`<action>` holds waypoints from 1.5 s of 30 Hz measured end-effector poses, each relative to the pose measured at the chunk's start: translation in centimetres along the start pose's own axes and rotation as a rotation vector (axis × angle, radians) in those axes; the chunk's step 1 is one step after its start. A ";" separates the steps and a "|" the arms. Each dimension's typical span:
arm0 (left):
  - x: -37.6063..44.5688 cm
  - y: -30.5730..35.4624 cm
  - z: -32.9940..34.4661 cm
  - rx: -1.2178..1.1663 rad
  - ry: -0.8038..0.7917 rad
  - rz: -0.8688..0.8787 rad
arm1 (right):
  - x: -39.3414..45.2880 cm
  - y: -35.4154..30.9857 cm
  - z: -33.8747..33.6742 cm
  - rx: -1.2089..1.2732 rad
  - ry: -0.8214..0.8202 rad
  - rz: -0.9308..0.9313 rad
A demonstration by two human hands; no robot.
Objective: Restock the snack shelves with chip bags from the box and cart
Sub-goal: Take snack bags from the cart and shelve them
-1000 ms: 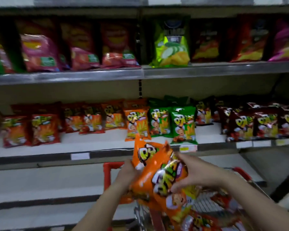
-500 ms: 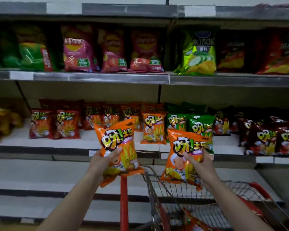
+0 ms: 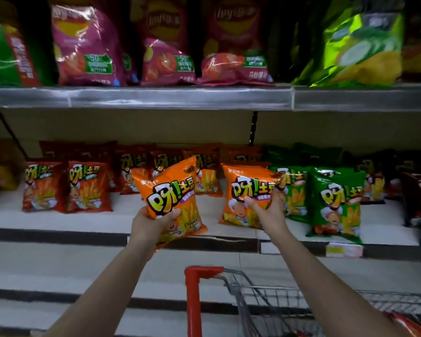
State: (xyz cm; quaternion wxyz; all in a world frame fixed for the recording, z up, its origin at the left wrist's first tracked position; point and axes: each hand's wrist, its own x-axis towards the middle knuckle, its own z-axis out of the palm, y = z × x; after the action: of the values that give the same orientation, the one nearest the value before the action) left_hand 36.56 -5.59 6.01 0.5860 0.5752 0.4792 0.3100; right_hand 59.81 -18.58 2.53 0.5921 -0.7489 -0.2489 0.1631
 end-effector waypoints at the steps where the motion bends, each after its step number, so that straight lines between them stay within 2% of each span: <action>1: 1.6 -0.3 0.1 0.001 -0.012 0.008 | 1.0 0.8 0.9 -0.023 -0.002 -0.002; 7: 10.6 -1.7 2.0 0.015 -0.114 0.054 | 3.0 4.2 3.0 -0.182 -0.043 -0.007; 12: 15.8 -2.5 5.0 0.059 -0.295 0.061 | 4.2 4.6 2.2 -0.252 -0.120 -0.024; 18: 18.1 -2.1 6.8 0.276 -0.408 0.080 | 3.6 5.6 2.8 -0.237 -0.029 0.002; 22: 18.6 -1.8 7.1 0.355 -0.415 0.108 | 2.8 6.1 3.4 -0.266 0.026 -0.003; 25: 17.5 -1.2 7.0 0.305 -0.333 0.116 | 1.7 5.7 3.3 -0.283 0.068 0.014; 28: 15.5 -1.3 6.6 0.289 -0.096 0.273 | 0.2 4.6 2.1 -0.315 0.067 0.023; 30: 13.1 -1.7 6.7 0.277 -0.023 0.324 | -1.3 4.0 0.9 -0.328 0.068 0.005; 34: 5.8 -1.8 8.7 0.170 -0.267 0.247 | -4.4 4.9 -2.3 -0.399 0.074 -0.033; 37: 1.5 -2.0 11.2 0.191 -0.462 0.230 | -6.2 5.8 -5.3 -0.393 0.087 0.009; 40: -1.8 -2.9 14.4 0.216 -0.580 0.170 | -7.0 7.8 -8.7 -0.392 0.093 0.044; 43: -5.4 -5.0 17.7 0.326 -0.742 -0.008 | -9.1 11.5 -12.1 -0.316 0.044 0.162; 45: -7.7 -7.3 19.7 0.413 -0.849 -0.123 | -11.1 14.7 -14.5 -0.348 -0.041 0.273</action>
State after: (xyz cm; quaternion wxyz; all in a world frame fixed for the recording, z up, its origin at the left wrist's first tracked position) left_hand 50.63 -21.14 -1.92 0.6206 0.7262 0.2822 -0.0893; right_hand 61.17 -39.10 -8.70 0.4212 -0.8630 -0.1817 0.2117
